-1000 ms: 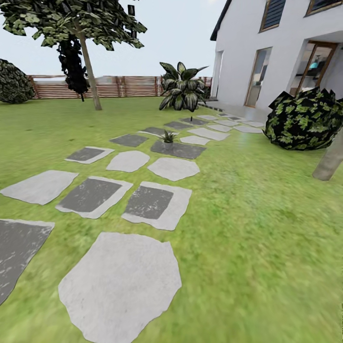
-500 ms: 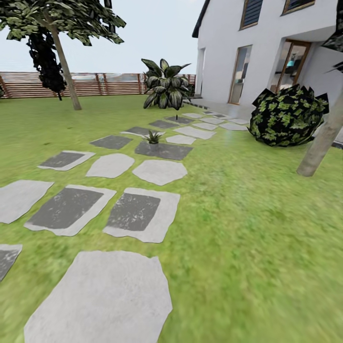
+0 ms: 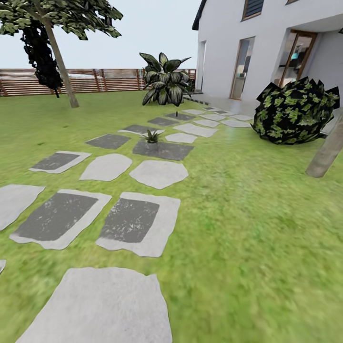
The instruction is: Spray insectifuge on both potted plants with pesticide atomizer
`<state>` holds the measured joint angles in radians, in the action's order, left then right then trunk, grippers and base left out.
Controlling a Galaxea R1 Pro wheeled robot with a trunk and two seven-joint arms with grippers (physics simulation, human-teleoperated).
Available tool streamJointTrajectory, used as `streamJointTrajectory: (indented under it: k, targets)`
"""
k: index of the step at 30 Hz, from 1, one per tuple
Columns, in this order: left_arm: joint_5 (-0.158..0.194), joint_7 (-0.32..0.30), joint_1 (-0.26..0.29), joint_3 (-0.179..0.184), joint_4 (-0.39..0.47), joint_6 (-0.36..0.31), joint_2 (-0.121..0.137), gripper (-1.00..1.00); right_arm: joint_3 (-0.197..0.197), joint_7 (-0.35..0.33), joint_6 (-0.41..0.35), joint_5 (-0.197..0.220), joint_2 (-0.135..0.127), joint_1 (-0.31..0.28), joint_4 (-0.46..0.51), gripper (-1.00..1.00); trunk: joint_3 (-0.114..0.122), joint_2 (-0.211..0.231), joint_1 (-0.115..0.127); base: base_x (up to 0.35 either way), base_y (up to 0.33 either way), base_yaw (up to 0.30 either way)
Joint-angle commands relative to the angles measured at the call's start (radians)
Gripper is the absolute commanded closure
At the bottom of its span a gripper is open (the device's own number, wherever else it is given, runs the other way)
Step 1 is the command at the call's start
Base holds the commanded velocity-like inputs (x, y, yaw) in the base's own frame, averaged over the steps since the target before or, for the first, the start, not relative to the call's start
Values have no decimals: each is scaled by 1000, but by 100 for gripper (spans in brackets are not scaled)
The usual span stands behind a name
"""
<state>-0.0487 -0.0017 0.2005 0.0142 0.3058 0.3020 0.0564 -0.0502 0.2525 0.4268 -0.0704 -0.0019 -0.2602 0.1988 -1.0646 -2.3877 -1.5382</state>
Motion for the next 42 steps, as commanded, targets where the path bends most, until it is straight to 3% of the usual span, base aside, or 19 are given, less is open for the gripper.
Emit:
streamJointTrajectory:
  k: [1,33,42]
  targets:
    - [-5,0,0,1,-1,3,0,-100,-5,2,3,-8,0,-1,-1,-100,-1,0,0,339,0,0]
    - [-3,0,2,1,-2,3,0,-100,-5,1,3,-8,0,-1,-1,-100,-1,0,0,339,0,-1]
    - [-5,0,2,1,-2,3,0,-100,-5,1,3,-7,0,-1,-1,-100,-6,0,0,339,0,-196]
